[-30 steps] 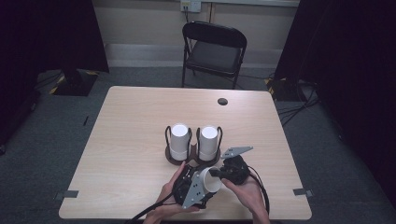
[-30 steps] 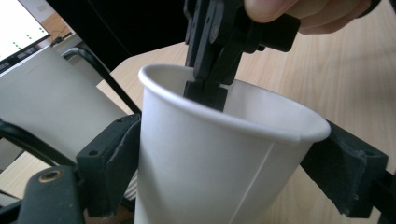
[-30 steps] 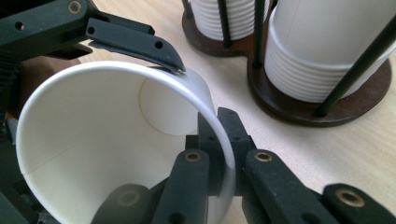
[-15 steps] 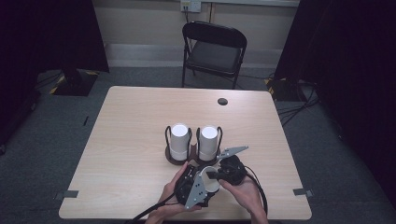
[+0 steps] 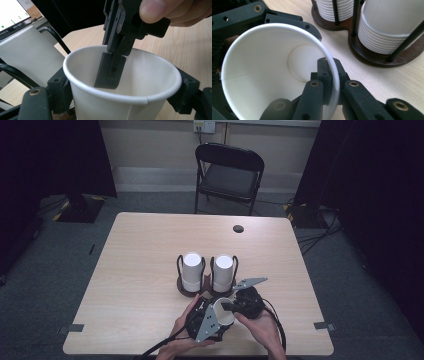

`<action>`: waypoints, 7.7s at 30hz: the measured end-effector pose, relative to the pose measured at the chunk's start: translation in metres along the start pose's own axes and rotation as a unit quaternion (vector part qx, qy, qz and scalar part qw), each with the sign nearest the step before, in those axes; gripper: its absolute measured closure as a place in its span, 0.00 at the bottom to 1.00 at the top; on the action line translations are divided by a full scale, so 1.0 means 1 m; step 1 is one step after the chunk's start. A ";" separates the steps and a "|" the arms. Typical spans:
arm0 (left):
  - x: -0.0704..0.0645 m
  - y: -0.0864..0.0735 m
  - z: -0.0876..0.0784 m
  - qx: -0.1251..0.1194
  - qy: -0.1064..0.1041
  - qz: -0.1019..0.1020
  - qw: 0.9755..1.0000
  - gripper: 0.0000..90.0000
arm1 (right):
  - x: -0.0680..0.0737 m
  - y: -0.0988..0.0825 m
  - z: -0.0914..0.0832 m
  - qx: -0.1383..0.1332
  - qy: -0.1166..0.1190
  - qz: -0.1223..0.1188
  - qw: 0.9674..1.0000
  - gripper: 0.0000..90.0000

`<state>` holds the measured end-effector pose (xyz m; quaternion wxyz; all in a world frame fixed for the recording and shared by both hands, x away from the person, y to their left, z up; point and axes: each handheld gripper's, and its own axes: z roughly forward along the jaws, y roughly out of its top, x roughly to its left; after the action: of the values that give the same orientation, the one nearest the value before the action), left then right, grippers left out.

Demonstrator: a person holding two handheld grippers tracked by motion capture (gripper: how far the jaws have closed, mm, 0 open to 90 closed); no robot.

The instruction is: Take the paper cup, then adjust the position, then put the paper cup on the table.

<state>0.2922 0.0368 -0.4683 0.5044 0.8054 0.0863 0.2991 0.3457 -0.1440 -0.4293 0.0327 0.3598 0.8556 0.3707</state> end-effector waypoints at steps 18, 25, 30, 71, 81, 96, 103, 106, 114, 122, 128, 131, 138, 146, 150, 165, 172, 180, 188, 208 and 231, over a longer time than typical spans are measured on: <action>0.003 -0.006 0.003 0.001 0.012 -0.027 1.000 0.27 | -0.006 -0.005 0.003 -0.026 -0.001 0.024 0.999 0.92; 0.008 -0.007 0.002 0.005 0.020 -0.045 0.999 0.28 | -0.006 -0.007 0.000 -0.045 0.003 0.013 0.999 0.85; 0.013 -0.010 0.001 -0.003 0.016 -0.081 0.997 0.28 | -0.008 -0.007 -0.005 -0.074 0.008 0.016 0.997 0.82; 0.049 -0.033 -0.043 -0.038 0.064 -0.208 0.975 0.28 | -0.029 -0.061 -0.025 -0.302 -0.114 0.052 0.945 0.33; 0.066 -0.047 -0.065 -0.033 0.101 -0.224 0.969 0.28 | -0.036 -0.077 -0.033 -0.348 -0.169 0.068 0.920 0.26; 0.101 -0.060 -0.088 -0.043 0.161 -0.240 0.956 0.28 | -0.043 -0.091 -0.015 -0.316 -0.219 0.087 0.919 0.17; 0.118 -0.065 -0.095 -0.044 0.190 -0.249 0.949 0.27 | -0.040 -0.091 -0.006 -0.324 -0.242 0.076 0.911 0.15; 0.126 -0.068 -0.096 -0.041 0.207 -0.253 0.944 0.27 | -0.040 -0.091 -0.004 -0.315 -0.244 0.069 0.915 0.15; 0.145 -0.073 -0.096 -0.036 0.233 -0.275 0.932 0.27 | -0.038 -0.093 -0.005 -0.328 -0.251 0.062 0.909 0.15; 0.167 -0.074 -0.090 -0.026 0.251 -0.268 0.930 0.27 | -0.032 -0.095 -0.004 -0.341 -0.277 0.054 0.897 0.15; 0.183 -0.091 -0.083 -0.021 0.261 -0.291 0.920 0.27 | -0.033 -0.094 -0.004 -0.333 -0.270 0.052 0.902 0.15; 0.190 -0.097 -0.077 -0.018 0.267 -0.298 0.916 0.26 | -0.033 -0.094 -0.004 -0.330 -0.268 0.051 0.904 0.15; 0.199 -0.106 -0.062 -0.007 0.259 -0.298 0.919 0.26 | -0.034 -0.094 -0.004 -0.332 -0.266 0.051 0.903 0.15; 0.200 -0.117 -0.054 0.016 0.245 -0.297 0.923 0.25 | -0.034 -0.094 -0.004 -0.330 -0.263 0.050 0.905 0.15; 0.199 -0.124 -0.051 0.028 0.249 -0.304 0.919 0.25 | -0.034 -0.094 -0.004 -0.333 -0.262 0.051 0.904 0.15; 0.193 -0.127 -0.046 0.050 0.210 -0.313 0.925 0.18 | -0.035 -0.094 -0.004 -0.333 -0.260 0.052 0.905 0.15; 0.191 -0.125 -0.050 0.062 0.214 -0.307 0.925 0.17 | -0.034 -0.094 -0.004 -0.334 -0.261 0.053 0.904 0.15; 0.183 -0.127 -0.057 0.069 0.217 -0.311 0.923 0.17 | -0.034 -0.093 -0.004 -0.329 -0.263 0.054 0.905 0.15; 0.173 -0.122 -0.068 0.084 0.243 -0.305 0.917 0.17 | -0.035 -0.094 -0.004 -0.331 -0.263 0.054 0.905 0.15; 0.133 -0.104 -0.096 0.040 0.244 -0.289 0.925 0.17 | -0.034 -0.093 -0.004 -0.330 -0.262 0.054 0.905 0.16; 0.066 -0.080 -0.104 -0.019 0.205 -0.276 0.939 0.18 | -0.034 -0.095 -0.004 -0.335 -0.262 0.050 0.904 0.16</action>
<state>0.2996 0.1834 -0.4786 0.5539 0.6616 0.4007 0.3080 0.3131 -0.2122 -0.4954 0.3561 0.4540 0.6224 0.5288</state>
